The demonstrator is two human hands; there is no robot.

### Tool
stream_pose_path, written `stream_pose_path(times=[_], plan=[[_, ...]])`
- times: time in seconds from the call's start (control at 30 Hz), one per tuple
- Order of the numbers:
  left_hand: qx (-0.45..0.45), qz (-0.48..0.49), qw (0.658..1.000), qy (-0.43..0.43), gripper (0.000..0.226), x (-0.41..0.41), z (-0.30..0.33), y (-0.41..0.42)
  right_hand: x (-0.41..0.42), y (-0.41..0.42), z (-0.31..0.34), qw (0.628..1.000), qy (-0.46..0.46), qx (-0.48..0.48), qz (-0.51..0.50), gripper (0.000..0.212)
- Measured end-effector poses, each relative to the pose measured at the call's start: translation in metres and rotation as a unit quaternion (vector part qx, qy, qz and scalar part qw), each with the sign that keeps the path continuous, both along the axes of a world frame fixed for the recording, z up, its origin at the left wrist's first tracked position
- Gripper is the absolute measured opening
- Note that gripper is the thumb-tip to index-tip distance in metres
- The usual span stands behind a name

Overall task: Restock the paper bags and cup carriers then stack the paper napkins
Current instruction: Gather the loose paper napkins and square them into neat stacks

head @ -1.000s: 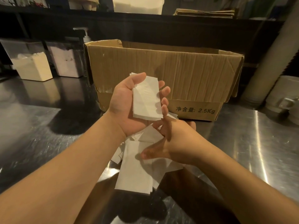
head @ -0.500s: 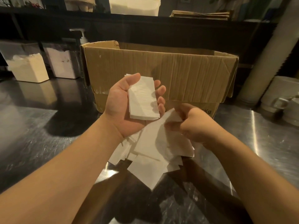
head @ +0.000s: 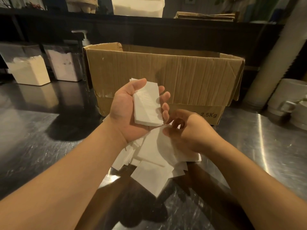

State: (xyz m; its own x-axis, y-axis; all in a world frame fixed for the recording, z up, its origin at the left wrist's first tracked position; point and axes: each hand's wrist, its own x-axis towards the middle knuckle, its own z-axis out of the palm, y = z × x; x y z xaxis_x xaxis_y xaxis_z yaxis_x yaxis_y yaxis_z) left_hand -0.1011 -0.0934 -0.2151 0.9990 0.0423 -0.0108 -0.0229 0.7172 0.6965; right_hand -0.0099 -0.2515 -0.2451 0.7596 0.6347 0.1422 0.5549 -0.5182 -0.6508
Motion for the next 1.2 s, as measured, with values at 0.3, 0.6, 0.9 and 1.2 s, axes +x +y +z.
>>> stream_pose_path(times=[0.3, 0.6, 0.9, 1.2], plan=[[0.016, -0.003, 1.0, 0.007, 0.044, 0.0, 0.0, 0.0, -0.006, 0.0, 0.002, 0.998, 0.018, -0.054, 0.028, 0.022], [0.014, 0.03, 0.999, 0.022, 0.041, 0.001, -0.001, -0.001, 0.007, -0.015, 0.023, 0.997, 0.049, -0.046, 0.037, 0.016], [0.094, 0.05, 0.994, 0.029, 0.04, -0.001, 0.005, -0.004, 0.007, -0.037, 0.039, 0.956, 0.175, 0.09, 0.218, 0.023], [0.193, -0.056, 0.975, 0.096, 0.055, 0.0, -0.002, -0.016, 0.001, -0.02, 0.027, 0.958, 0.138, 0.241, 0.078, 0.012]])
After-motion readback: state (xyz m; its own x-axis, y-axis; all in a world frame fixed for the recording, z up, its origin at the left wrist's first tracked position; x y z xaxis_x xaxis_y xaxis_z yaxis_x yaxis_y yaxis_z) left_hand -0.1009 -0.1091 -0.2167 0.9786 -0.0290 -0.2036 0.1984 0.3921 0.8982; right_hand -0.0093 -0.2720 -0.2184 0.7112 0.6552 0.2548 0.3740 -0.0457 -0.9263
